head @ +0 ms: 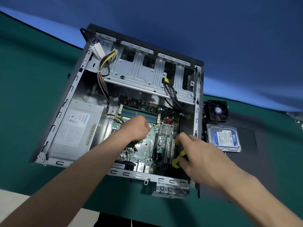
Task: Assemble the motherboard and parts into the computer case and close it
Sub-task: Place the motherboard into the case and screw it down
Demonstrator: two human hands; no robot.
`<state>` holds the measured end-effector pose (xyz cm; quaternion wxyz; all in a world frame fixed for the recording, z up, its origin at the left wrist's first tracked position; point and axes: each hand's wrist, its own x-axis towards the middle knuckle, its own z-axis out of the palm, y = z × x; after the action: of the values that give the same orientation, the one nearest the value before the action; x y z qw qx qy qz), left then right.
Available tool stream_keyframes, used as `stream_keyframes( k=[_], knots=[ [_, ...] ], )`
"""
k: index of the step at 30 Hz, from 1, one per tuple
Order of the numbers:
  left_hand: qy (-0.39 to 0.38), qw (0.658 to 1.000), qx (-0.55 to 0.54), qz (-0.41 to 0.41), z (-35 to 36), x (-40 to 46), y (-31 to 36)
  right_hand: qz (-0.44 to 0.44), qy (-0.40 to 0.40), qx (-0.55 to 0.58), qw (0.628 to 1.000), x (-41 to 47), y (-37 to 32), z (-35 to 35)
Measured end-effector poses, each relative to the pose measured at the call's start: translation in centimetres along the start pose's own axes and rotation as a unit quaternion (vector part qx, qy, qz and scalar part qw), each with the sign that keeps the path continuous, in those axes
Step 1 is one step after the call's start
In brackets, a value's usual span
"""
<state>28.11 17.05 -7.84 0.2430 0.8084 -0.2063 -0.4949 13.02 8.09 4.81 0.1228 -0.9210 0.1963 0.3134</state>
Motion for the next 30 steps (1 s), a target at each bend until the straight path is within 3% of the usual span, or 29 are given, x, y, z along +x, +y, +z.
stream_keyframes(
  k=[2,6,10,13,18,30],
  knots=[
    [0.0,1.0,-0.002,-0.002,0.03,0.05,0.01,0.007,0.021,-0.025,0.999,0.16,-0.05,0.2],
    [0.004,1.0,-0.003,-0.002,-0.03,0.08,-0.13,0.007,-0.018,0.012,1.0,-0.16,-0.31,0.1],
    [0.001,1.0,-0.001,0.0,0.02,0.11,-0.19,0.014,0.028,-0.021,0.999,-0.08,-0.06,0.55],
    [0.001,1.0,0.002,0.001,0.0,0.13,-0.23,0.026,-0.009,-0.012,1.0,-0.38,-0.04,0.29],
    [0.0,1.0,-0.005,0.001,0.03,0.17,-0.32,0.022,0.055,-0.071,0.996,-0.44,-0.16,0.75],
    [0.0,1.0,-0.003,0.0,-0.04,0.15,-0.2,0.009,0.013,-0.051,0.999,-0.53,0.24,0.11]
  ],
)
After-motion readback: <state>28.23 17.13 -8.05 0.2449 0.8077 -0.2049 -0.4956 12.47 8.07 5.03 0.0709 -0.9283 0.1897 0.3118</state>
